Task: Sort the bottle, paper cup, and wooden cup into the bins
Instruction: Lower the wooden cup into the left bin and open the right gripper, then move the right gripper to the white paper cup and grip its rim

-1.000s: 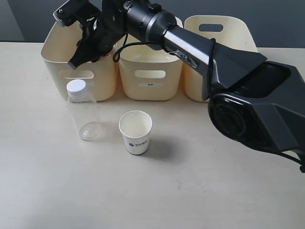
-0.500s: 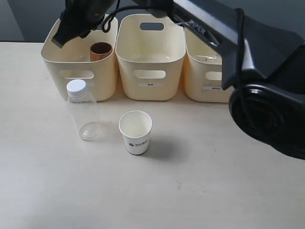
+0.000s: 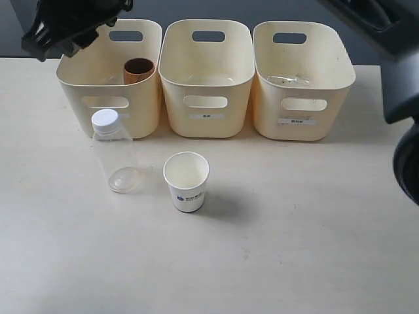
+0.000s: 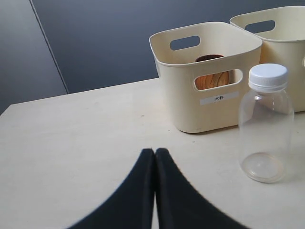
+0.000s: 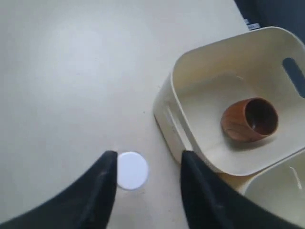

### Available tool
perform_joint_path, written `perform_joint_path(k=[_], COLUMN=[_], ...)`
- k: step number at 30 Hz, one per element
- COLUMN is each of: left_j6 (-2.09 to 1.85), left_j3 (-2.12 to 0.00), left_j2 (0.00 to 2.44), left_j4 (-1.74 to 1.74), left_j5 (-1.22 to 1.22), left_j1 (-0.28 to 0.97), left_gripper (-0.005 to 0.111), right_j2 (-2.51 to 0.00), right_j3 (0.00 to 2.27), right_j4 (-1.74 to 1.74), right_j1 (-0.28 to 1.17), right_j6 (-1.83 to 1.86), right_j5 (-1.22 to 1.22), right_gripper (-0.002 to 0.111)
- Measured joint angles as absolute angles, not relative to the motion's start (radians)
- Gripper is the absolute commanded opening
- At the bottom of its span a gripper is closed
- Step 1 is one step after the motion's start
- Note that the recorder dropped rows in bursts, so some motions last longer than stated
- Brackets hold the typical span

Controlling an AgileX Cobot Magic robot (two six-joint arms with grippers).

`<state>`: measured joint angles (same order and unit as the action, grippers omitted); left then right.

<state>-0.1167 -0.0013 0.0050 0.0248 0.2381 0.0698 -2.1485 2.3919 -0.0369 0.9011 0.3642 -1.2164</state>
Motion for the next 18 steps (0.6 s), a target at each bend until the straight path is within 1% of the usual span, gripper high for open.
perform_joint_path(k=[8,15,18], left_j6=[-0.117,-0.117,-0.117], left_j3=[-0.001,-0.001,-0.001], left_j2=[0.005,0.005,0.005], left_j4=[0.025,0.025,0.025], left_j5=[0.238,0.238,0.238], left_j1=[0.070,0.070,0.070], left_gripper=[0.000,0.000,0.000], right_j2=[-2.097,-2.030,-2.030], right_j3=[2.209,1.875,1.787], right_j4=[0.000,0.007,0.008], right_j1=[0.932,0.938,0.938], right_j6=[0.314,0.314,0.316], right_j5=[-1.216,-1.220,-1.222], right_gripper=[0.054,0.054,0.054])
